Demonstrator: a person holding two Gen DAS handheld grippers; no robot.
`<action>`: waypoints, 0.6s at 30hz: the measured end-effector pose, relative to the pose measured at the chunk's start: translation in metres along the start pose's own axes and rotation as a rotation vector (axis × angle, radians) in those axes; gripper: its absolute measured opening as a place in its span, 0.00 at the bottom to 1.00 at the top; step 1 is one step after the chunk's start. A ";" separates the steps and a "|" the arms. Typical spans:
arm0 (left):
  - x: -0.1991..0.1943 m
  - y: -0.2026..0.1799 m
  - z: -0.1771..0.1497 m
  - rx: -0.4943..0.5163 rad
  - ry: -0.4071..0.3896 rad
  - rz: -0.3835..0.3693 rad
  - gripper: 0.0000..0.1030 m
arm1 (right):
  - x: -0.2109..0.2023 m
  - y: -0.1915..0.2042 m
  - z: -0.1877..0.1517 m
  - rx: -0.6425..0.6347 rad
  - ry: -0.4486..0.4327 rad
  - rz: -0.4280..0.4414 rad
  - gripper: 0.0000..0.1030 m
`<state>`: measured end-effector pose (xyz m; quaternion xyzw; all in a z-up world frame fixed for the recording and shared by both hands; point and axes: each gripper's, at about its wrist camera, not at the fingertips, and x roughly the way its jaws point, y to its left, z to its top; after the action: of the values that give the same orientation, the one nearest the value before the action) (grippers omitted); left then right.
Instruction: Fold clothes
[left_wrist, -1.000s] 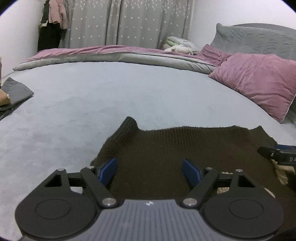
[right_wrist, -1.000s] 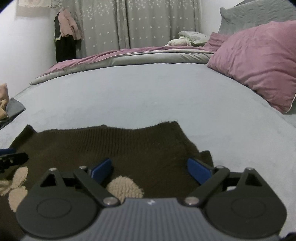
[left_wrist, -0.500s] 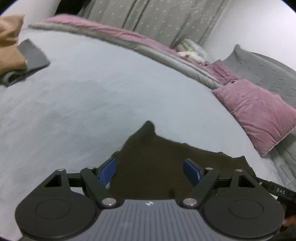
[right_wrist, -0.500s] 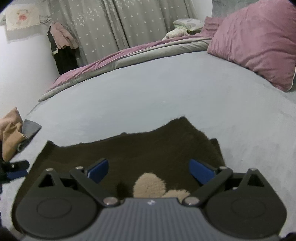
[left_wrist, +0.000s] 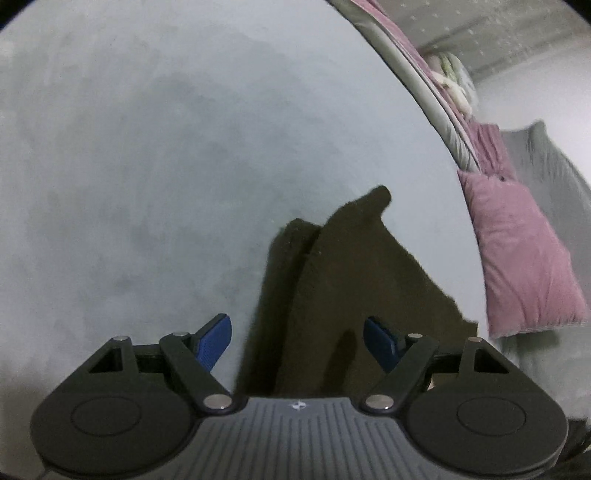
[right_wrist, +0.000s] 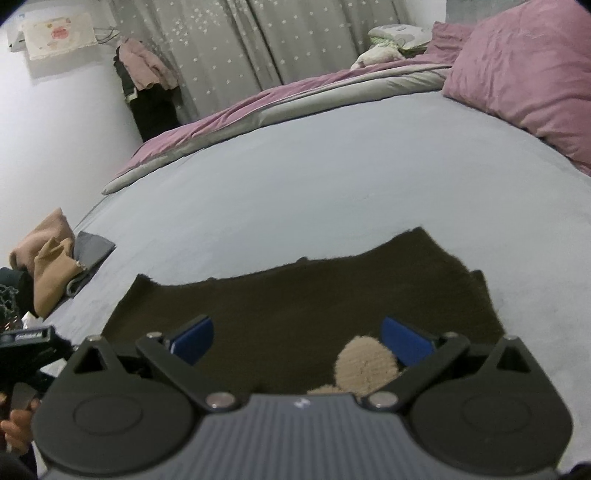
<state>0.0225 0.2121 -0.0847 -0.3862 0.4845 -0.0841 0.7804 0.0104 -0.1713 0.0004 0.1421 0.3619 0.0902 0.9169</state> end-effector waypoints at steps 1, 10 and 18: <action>0.002 0.001 0.000 -0.005 0.000 -0.006 0.75 | 0.001 0.002 0.000 0.000 0.005 0.007 0.99; 0.009 -0.008 -0.011 0.068 -0.027 0.017 0.75 | 0.007 0.019 0.001 0.017 0.051 0.104 0.89; 0.011 -0.014 -0.018 0.046 -0.060 0.044 0.53 | 0.018 0.037 -0.001 -0.001 0.112 0.173 0.59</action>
<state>0.0164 0.1877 -0.0873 -0.3597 0.4671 -0.0666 0.8050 0.0200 -0.1313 0.0003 0.1670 0.3991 0.1771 0.8840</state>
